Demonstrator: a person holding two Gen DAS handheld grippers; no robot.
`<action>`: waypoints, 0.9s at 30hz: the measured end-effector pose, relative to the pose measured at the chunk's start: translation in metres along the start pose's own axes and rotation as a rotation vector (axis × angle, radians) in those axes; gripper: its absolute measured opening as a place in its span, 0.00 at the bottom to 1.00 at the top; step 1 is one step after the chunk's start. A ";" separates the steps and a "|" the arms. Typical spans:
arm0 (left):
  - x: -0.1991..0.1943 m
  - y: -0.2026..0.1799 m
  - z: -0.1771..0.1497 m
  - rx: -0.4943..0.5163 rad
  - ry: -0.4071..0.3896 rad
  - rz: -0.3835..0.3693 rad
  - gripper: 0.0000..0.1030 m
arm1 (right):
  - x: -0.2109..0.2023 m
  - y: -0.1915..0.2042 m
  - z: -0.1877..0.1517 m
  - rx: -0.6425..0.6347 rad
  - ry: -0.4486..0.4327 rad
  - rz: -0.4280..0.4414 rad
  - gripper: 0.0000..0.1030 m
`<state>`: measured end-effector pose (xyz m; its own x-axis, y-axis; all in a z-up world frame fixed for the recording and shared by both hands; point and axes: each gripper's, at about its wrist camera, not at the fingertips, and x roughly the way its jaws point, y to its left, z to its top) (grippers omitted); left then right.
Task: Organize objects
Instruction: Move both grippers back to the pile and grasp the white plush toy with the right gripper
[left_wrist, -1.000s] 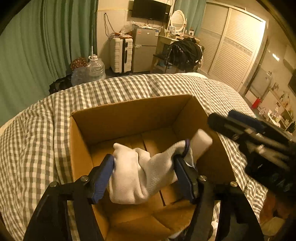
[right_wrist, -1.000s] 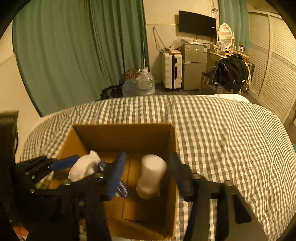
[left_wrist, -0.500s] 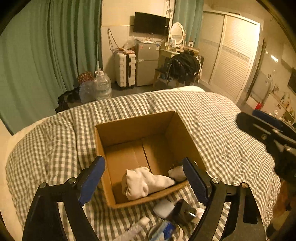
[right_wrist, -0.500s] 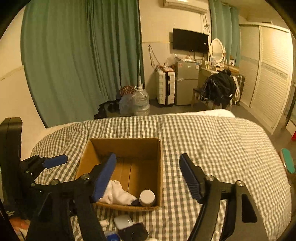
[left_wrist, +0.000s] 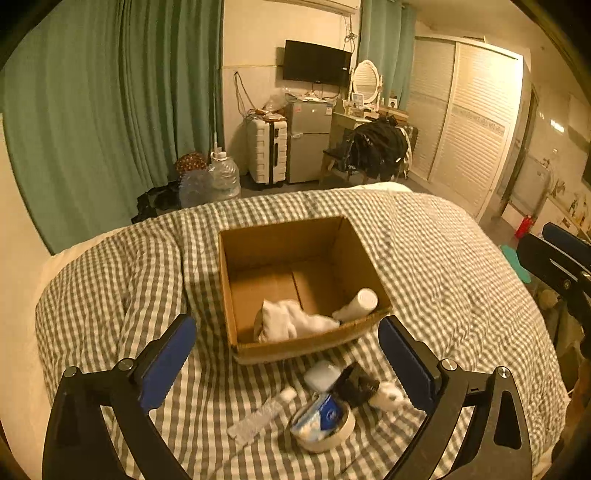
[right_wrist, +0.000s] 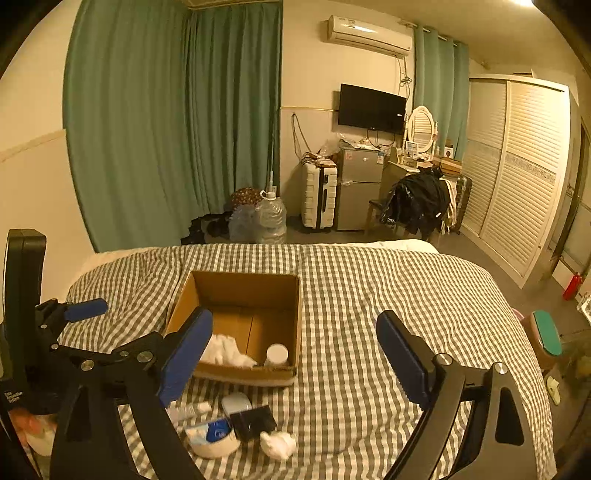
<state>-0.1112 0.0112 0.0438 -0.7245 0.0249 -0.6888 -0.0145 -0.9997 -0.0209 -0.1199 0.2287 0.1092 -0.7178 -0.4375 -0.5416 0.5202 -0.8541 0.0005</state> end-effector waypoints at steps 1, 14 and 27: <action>-0.001 0.000 -0.006 0.003 0.004 0.005 0.99 | -0.002 -0.001 -0.006 -0.004 0.004 0.001 0.88; 0.058 -0.013 -0.095 0.060 0.187 0.029 0.99 | 0.049 -0.001 -0.102 -0.036 0.251 0.024 0.88; 0.115 -0.035 -0.141 0.100 0.393 -0.065 0.99 | 0.118 -0.009 -0.171 -0.029 0.472 0.060 0.88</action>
<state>-0.0975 0.0500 -0.1369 -0.4021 0.0684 -0.9130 -0.1321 -0.9911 -0.0161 -0.1295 0.2330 -0.0986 -0.4006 -0.3045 -0.8641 0.5717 -0.8201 0.0239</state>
